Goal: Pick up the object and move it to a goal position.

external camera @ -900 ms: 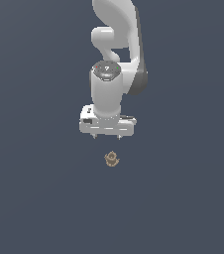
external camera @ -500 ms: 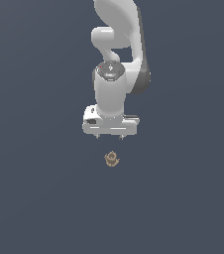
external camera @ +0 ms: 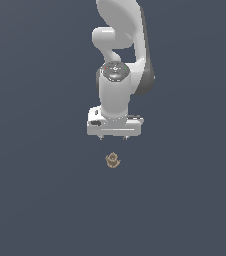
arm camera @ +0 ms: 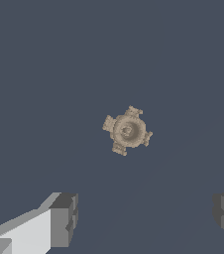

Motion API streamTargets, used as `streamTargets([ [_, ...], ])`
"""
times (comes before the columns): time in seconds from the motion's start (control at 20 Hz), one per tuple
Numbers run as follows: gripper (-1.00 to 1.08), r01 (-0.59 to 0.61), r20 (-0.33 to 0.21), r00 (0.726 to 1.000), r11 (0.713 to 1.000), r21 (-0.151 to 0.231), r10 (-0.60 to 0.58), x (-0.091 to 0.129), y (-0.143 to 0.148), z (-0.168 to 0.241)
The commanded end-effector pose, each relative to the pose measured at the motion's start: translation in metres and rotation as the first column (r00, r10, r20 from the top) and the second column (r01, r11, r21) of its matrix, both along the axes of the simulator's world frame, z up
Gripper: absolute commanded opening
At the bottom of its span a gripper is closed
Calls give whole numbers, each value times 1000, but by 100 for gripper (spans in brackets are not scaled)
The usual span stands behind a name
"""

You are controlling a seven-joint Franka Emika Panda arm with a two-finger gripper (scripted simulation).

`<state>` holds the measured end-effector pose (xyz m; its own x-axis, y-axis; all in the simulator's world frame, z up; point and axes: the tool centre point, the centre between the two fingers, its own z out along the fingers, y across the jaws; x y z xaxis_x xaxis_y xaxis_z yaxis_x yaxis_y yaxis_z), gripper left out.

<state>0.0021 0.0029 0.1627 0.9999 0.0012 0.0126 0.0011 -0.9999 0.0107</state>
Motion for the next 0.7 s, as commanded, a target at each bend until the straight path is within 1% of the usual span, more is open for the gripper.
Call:
streamTargets([
  [0.0, 100, -10, -1, 1000, 1000, 0, 10, 1, 0, -2],
  [0.4, 100, -105, -5, 994, 994, -1, 105, 12, -1, -16],
  [0.65, 100, -208, -9, 978, 978, 0, 208, 23, -2, -31],
])
